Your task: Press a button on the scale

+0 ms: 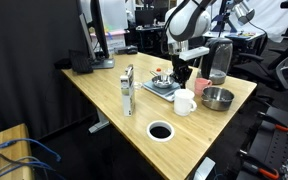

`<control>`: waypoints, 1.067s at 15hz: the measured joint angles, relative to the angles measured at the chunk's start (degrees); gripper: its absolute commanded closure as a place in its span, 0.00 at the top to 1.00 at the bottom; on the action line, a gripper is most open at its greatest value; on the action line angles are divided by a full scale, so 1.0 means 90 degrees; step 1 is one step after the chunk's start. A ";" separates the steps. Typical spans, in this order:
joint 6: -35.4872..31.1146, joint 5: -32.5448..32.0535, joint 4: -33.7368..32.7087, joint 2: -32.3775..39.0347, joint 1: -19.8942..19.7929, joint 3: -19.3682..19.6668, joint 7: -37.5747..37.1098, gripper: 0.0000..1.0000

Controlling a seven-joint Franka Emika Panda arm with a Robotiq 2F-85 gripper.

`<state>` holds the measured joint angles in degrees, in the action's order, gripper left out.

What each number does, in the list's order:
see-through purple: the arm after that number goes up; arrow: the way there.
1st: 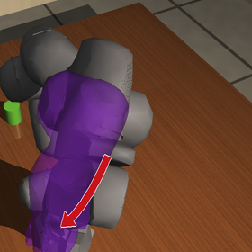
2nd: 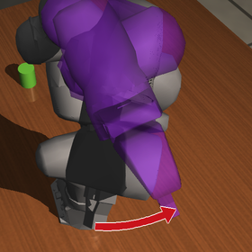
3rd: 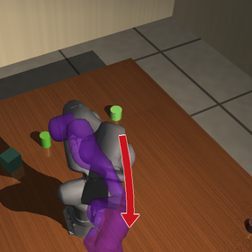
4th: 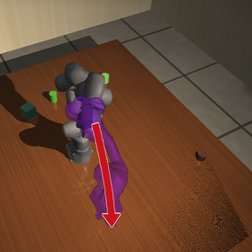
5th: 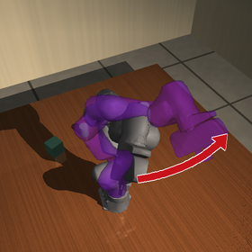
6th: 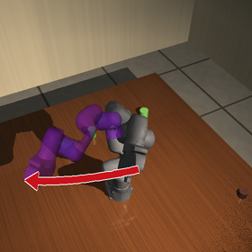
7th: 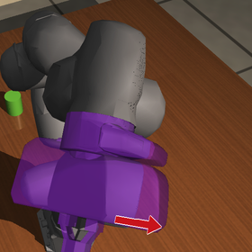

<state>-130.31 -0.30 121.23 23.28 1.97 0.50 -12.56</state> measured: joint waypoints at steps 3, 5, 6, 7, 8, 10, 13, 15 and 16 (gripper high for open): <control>-0.0007 0.0000 0.0006 -0.0003 0.0000 0.0000 0.0000 0.00; -0.0020 0.0000 0.0015 -0.0009 0.0000 0.0000 0.0000 0.00; -0.0037 0.0003 0.0028 -0.0016 0.0000 0.0000 0.0000 0.00; -0.0057 0.0009 0.0043 -0.0025 0.0000 0.0001 0.0000 0.00; -0.0078 0.0021 0.0059 -0.0034 0.0000 0.0003 0.0000 0.00; -0.0123 0.0068 0.0089 -0.0050 -0.0001 0.0014 0.0005 0.00; -0.0206 0.0130 0.0146 -0.0076 -0.0007 0.0023 0.0015 0.00; -0.0279 0.0169 0.0203 -0.0105 -0.0015 0.0024 0.0018 0.00; -0.0322 0.0193 0.0235 -0.0122 -0.0017 0.0027 0.0019 0.00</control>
<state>-133.21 1.43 123.34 22.18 1.81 0.74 -12.39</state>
